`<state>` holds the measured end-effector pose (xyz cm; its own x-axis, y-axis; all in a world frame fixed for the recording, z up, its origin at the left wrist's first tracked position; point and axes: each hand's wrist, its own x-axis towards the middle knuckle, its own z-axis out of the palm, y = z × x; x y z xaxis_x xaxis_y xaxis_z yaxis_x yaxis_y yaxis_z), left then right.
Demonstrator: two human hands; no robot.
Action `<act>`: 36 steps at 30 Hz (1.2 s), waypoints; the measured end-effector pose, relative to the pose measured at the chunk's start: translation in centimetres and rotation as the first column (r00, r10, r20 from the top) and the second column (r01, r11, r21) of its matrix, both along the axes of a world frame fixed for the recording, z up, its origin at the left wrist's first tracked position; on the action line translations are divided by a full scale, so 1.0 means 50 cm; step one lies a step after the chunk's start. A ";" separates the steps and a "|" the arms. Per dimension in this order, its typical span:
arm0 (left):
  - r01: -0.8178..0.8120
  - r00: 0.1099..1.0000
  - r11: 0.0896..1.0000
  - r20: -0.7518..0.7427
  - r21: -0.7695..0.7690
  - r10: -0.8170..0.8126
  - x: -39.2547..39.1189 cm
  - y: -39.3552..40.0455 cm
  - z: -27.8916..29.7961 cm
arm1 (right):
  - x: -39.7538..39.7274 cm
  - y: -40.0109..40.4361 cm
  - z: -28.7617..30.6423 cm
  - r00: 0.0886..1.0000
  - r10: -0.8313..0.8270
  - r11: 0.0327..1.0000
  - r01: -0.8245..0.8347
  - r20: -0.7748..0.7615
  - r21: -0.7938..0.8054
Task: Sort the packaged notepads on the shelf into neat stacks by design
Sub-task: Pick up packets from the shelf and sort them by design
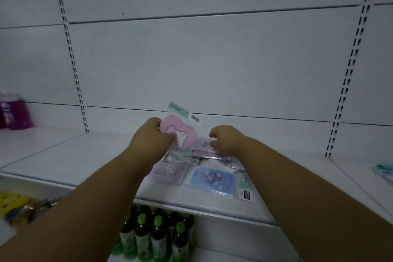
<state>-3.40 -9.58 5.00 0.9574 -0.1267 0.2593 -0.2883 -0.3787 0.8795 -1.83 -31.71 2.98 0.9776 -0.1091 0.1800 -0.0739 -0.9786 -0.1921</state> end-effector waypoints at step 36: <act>0.580 0.757 0.641 0.044 -0.503 -0.652 -0.187 -0.214 -0.046 | -0.446 -0.108 0.038 0.598 -0.678 0.680 0.290 0.427 0.673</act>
<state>-12.77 -20.30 2.70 0.7292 -0.5995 0.3300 -0.1750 0.3028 0.9368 -24.14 -37.09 4.88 0.4183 -0.7873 0.4529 -0.1843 -0.5618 -0.8064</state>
